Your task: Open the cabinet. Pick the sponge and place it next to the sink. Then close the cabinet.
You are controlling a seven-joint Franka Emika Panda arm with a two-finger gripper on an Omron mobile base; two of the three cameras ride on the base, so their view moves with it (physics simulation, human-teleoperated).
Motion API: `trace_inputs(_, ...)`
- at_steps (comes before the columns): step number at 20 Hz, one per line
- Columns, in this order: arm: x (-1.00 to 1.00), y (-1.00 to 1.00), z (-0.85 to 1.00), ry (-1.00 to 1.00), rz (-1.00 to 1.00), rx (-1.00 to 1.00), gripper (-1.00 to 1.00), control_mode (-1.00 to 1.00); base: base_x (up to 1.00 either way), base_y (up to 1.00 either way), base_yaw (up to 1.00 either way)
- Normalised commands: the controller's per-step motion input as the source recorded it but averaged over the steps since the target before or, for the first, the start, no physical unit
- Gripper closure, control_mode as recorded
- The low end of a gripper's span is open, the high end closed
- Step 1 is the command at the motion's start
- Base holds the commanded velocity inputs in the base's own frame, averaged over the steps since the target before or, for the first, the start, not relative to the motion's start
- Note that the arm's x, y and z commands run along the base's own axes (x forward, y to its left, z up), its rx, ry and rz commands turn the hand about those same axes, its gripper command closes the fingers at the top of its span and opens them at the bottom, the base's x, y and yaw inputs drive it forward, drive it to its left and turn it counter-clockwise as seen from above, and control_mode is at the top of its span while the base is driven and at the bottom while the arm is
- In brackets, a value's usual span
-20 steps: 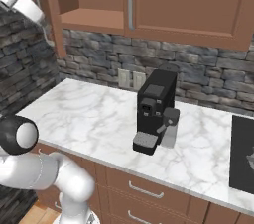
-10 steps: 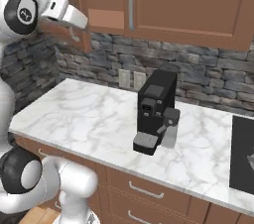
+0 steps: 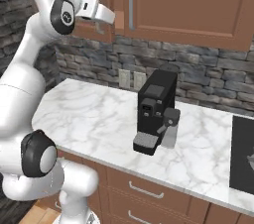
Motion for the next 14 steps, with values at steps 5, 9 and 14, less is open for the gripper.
trace_inputs(5,1.0,0.0,0.0,0.01,-0.32,-0.12,-1.0,-1.0,0.0,0.0,0.0)
trace_inputs(9,0.9,-0.16,-0.06,0.0,-0.22,-0.04,-1.0,-1.0,0.0,0.0,0.0)
trace_inputs(14,0.72,-0.68,-0.08,0.0,-0.11,0.0,-1.0,-1.0,0.0,0.0,0.0)
